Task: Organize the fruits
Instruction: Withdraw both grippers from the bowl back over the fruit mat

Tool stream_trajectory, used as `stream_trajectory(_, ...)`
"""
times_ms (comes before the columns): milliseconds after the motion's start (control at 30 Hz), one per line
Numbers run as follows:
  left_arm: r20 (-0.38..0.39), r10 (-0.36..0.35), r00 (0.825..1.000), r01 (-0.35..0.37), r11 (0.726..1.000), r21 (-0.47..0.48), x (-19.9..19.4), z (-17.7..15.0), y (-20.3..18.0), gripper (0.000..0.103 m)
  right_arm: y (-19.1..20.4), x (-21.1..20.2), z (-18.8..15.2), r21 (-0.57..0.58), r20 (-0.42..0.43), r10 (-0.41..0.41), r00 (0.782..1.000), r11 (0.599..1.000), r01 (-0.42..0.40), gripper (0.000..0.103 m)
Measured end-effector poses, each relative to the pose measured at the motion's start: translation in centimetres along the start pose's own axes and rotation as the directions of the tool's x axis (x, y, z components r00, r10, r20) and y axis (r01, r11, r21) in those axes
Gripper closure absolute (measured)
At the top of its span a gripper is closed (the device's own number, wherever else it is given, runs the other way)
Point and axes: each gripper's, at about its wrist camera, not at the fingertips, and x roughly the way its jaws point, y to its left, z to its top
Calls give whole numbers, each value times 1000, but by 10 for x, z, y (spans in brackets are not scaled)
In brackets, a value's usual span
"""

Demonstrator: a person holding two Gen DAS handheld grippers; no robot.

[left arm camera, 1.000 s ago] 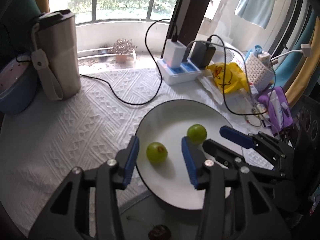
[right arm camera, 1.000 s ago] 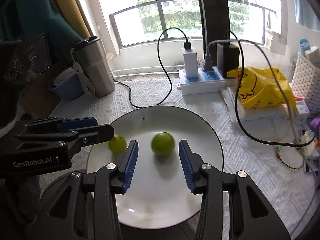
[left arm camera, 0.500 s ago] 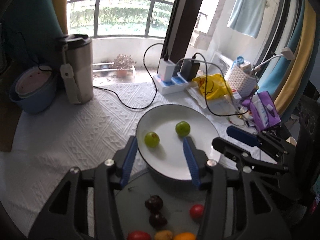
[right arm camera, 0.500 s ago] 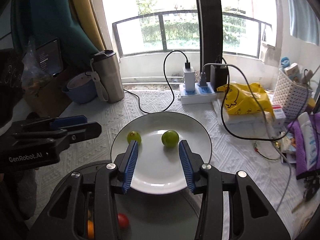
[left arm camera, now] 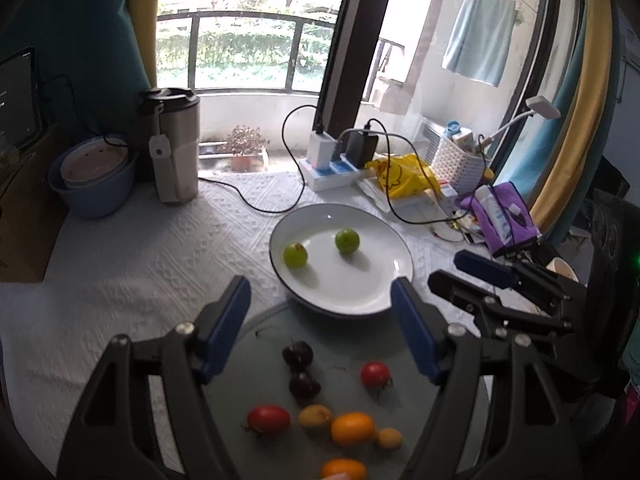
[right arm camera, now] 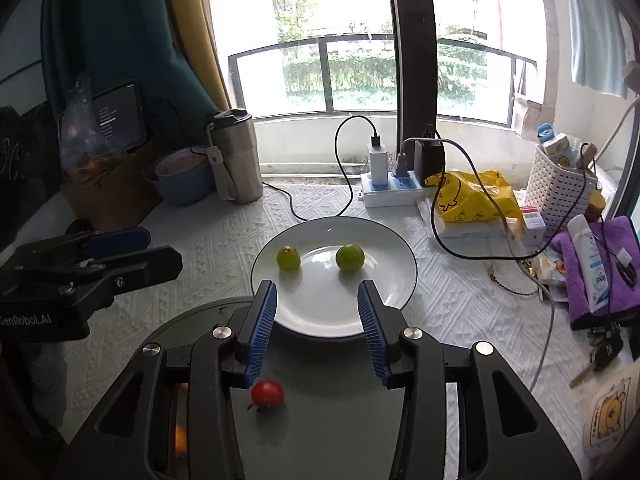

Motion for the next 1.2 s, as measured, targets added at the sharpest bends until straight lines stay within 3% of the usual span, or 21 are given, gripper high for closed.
stream_trajectory(833, -1, 13, 1000, -14, 1000, -23, -38, -91, -8, 29, 35, -30, -62, -20, -49, 36, 998, 999, -37, 58)
stream_trajectory(1200, -83, 16, 996, -19, 999, -42, -25, -131, -7, 29, 42, -18, -93, -2, -109, 77, 991, 997, -78, 58)
